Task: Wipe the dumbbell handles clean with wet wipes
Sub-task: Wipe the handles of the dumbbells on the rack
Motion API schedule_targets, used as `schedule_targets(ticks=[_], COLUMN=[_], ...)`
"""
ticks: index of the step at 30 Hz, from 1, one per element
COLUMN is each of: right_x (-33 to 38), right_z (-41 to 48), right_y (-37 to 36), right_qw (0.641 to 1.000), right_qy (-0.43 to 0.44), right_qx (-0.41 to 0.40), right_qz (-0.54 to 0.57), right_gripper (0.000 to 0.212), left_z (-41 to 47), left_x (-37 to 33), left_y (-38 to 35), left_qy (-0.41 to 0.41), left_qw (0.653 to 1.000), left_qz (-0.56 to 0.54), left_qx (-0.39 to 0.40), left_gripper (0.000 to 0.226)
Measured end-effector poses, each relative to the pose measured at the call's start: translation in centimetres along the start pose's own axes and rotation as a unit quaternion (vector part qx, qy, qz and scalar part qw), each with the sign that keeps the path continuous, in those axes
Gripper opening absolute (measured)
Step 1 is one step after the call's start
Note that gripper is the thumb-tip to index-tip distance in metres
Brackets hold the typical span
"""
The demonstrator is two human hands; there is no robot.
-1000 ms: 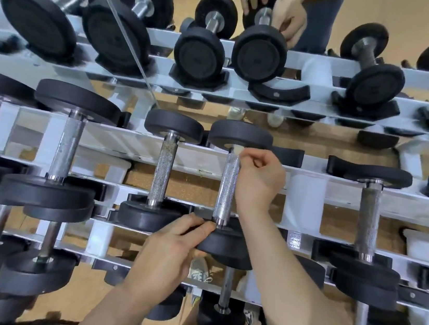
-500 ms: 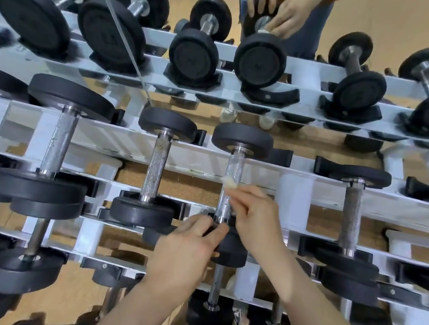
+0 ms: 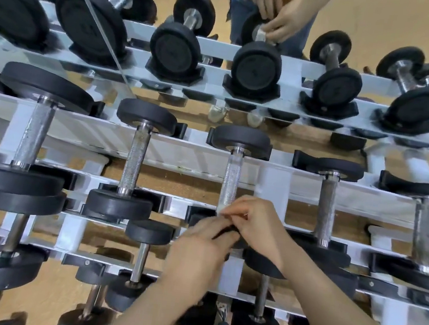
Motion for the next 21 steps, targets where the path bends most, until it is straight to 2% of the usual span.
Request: schedule_targets(ticks=[1, 3, 4, 6, 11, 15, 18, 21], right_x=[0.2, 0.3, 0.3, 0.4, 1.1, 1.5, 0.9, 1.0], right_z=[0.9, 3.5, 4.3, 3.9, 0.9, 2.6, 2.5, 4.5], right_y=[0.2, 1.1, 1.3, 0.8, 0.0, 0.2, 1.0, 3.0], right_qw=[1.000, 0.993, 0.991, 0.994, 0.996, 0.974, 0.953, 0.941], right_qy=[0.009, -0.043, -0.065, -0.049, 0.015, 0.065, 0.100, 0.147], right_qx=[-0.026, -0.105, -0.119, -0.083, 0.064, 0.144, 0.163, 0.076], right_qz=[-0.007, -0.008, -0.011, -0.043, -0.058, -0.161, -0.235, -0.296], right_gripper=[0.016, 0.014, 0.016, 0.017, 0.018, 0.022, 0.016, 0.006], left_z=[-0.8, -2.0, -2.4, -2.8, -3.0, -2.5, -2.1, -2.0], left_x=[1.0, 2.4, 2.9, 2.9, 2.2, 0.8, -0.8, -1.4], left_y=[0.4, 1.3, 1.5, 1.5, 0.6, 0.3, 0.0, 0.0], left_qy=[0.031, 0.115, 0.158, 0.203, 0.217, 0.184, 0.165, 0.172], left_qw=[0.999, 0.991, 0.983, 0.969, 0.957, 0.976, 0.985, 0.985], left_qz=[-0.030, -0.064, -0.082, -0.137, -0.183, -0.112, -0.041, 0.006], left_qx=[-0.011, -0.031, -0.035, -0.033, -0.052, -0.039, -0.012, 0.011], left_gripper=[0.041, 0.039, 0.042, 0.047, 0.048, 0.043, 0.039, 0.040])
Point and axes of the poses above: each hand's wrist, its own z-axis towards the middle knuckle, its own y-axis out of the back of the hand, x = y × z, the point moved 1 cm from there along z, towards the middle knuckle, and after that the axes turned 3 degrees about x, right-handed, at the moved point
